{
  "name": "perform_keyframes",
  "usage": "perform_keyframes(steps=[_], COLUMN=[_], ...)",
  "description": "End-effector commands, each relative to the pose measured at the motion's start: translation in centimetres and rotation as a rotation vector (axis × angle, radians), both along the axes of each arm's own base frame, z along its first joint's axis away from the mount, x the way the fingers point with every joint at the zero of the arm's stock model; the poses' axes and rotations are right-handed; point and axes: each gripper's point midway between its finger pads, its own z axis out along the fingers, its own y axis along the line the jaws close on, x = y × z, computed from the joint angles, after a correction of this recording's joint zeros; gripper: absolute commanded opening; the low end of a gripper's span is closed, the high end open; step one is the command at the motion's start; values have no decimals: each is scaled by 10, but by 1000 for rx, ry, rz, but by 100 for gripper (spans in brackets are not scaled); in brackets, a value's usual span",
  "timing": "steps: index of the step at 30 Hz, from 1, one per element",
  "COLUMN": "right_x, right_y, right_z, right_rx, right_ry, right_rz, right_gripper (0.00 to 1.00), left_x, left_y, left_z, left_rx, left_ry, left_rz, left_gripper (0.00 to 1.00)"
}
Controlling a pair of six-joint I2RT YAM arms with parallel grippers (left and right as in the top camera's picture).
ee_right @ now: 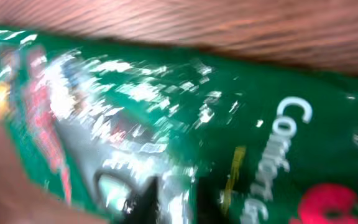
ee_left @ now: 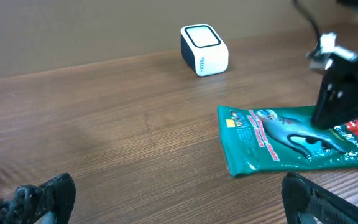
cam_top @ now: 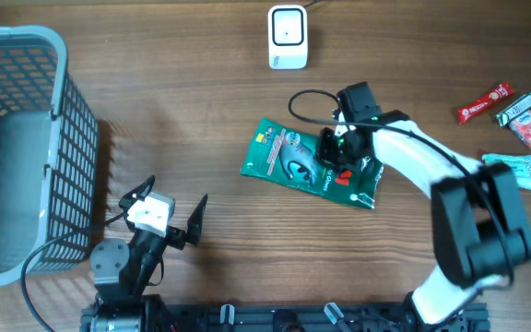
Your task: Scan the item barcode
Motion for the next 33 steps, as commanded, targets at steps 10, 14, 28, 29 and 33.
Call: perform_keyframes(steps=[10,14,28,29,33], right_x=[4,-21,-26,-31,-52], right_y=[14,31,-15,-15,-7], right_z=[50,28,-22,-25,-38], right_rx=[-110,-165,-848,-824,-676], right_ry=[-499,-435,-330,-311,-246], right_rz=[781,921,957,968,1007], right_gripper=[100,100,100,100,100], left_x=[-1,-1,-1,-1,-1], left_y=[-2,-2,-2,-2,-2], left_z=[-1,-1,-1,-1,-1], left_rx=[-11,-11,-11,-11,-11], left_ry=[1,1,1,1,1], left_rz=[-8,-8,-8,-8,-8], left_gripper=[100,100,100,100,100])
